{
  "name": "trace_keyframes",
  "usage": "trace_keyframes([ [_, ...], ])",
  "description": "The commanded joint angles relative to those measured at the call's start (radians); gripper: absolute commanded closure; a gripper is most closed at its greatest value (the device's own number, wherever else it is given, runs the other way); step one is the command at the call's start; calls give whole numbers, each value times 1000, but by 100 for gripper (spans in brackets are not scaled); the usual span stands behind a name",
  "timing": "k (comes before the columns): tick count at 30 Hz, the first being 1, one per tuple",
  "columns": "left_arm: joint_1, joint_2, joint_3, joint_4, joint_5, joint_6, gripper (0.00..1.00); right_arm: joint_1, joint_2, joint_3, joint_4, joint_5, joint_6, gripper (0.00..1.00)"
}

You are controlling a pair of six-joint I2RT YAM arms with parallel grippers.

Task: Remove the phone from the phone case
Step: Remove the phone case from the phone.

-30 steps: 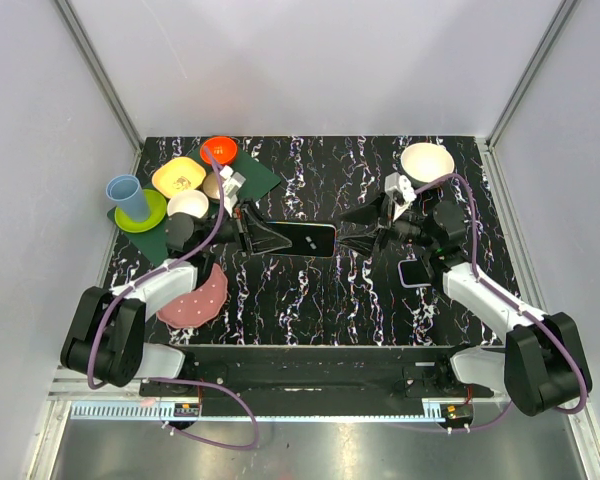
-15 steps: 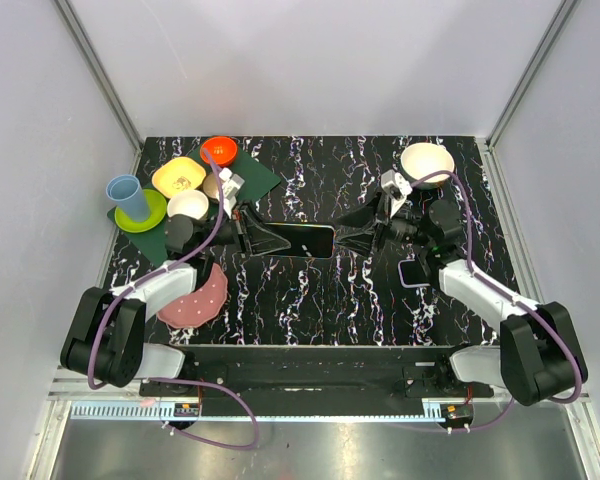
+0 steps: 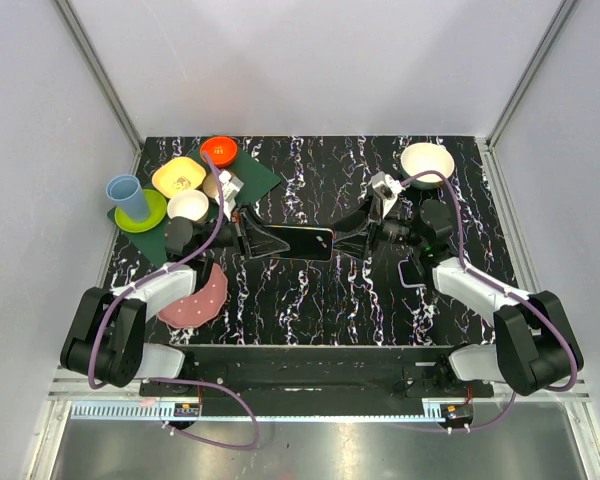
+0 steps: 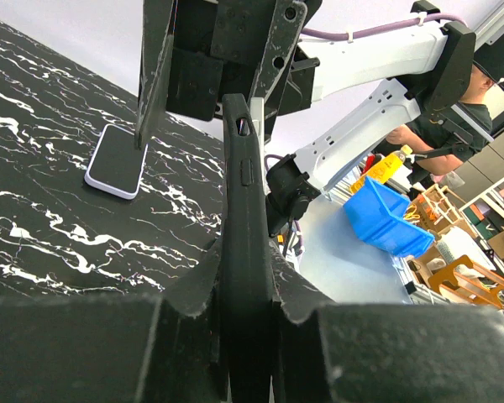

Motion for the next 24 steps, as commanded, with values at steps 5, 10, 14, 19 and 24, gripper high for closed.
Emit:
trace_keyframes([
  [5,0,-27,12,406,-137,33,100,80,37,26,88,-44,66,32],
  [10,-1,-27,9,406,-137,36,100,94,44,29,113,-31,92,32],
  [14,-1,-16,11,406,-135,36,100,102,39,29,132,-11,108,34],
  [19,-4,-7,12,403,-138,33,100,117,45,35,134,-6,115,39],
  [24,-6,-8,12,397,-142,38,100,133,60,40,134,-5,117,42],
])
